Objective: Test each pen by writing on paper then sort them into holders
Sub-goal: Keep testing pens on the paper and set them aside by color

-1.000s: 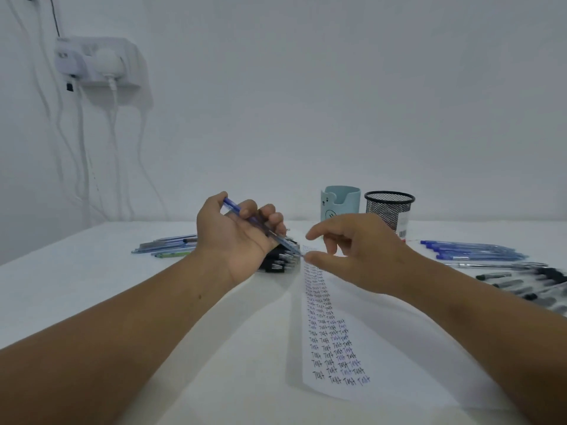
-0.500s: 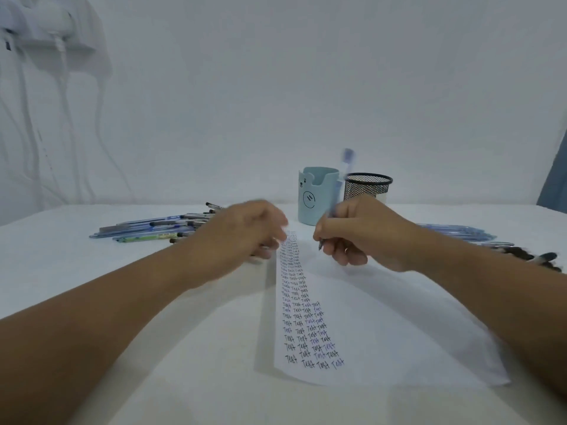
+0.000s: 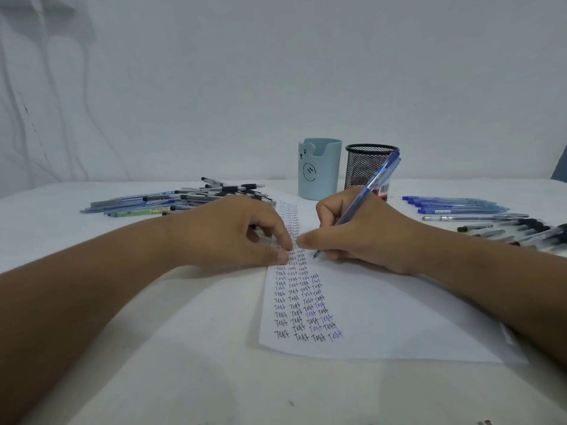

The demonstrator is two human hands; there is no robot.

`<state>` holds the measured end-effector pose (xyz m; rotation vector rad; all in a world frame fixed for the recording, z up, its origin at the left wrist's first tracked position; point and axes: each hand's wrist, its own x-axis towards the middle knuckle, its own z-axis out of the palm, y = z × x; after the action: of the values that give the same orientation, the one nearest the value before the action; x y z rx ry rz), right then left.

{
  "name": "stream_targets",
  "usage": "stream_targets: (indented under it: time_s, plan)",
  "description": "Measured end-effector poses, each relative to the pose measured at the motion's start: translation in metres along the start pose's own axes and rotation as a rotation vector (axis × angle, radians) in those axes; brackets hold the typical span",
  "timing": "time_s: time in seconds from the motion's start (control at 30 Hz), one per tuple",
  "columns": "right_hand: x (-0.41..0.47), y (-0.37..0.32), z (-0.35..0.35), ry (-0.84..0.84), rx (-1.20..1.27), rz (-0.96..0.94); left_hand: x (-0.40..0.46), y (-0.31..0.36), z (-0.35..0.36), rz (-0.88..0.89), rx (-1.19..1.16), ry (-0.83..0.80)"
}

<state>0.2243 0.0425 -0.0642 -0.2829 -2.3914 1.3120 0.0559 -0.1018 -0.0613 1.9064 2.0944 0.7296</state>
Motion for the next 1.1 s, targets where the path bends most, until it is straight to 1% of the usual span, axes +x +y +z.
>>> stream_targets:
  time_s: [0.07,0.17,0.43,0.63,0.77,1.1]
  plan:
    - [-0.0008,-0.0005,0.0001,0.013,-0.057,-0.027,-0.001,0.0007,0.0002,0.005,-0.009,0.001]
    - [-0.0023,-0.0015,0.0008,0.026,-0.069,-0.057,-0.0012,0.0012,0.0005,0.008,-0.021,0.003]
    - [-0.0008,0.0009,0.0066,-0.037,-0.089,-0.031,-0.0001,-0.0017,0.001,0.015,-0.032,0.009]
    - [-0.0011,0.001,0.0077,-0.033,-0.125,-0.034,-0.0002,-0.001,0.0016,0.014,-0.053,0.009]
    - [-0.0012,-0.0007,0.008,-0.069,-0.12,-0.013,-0.0003,-0.0016,0.0019,0.011,-0.041,0.003]
    - [-0.0004,0.0002,0.0087,-0.051,-0.148,-0.052,-0.0003,-0.0016,0.0013,-0.007,-0.033,0.007]
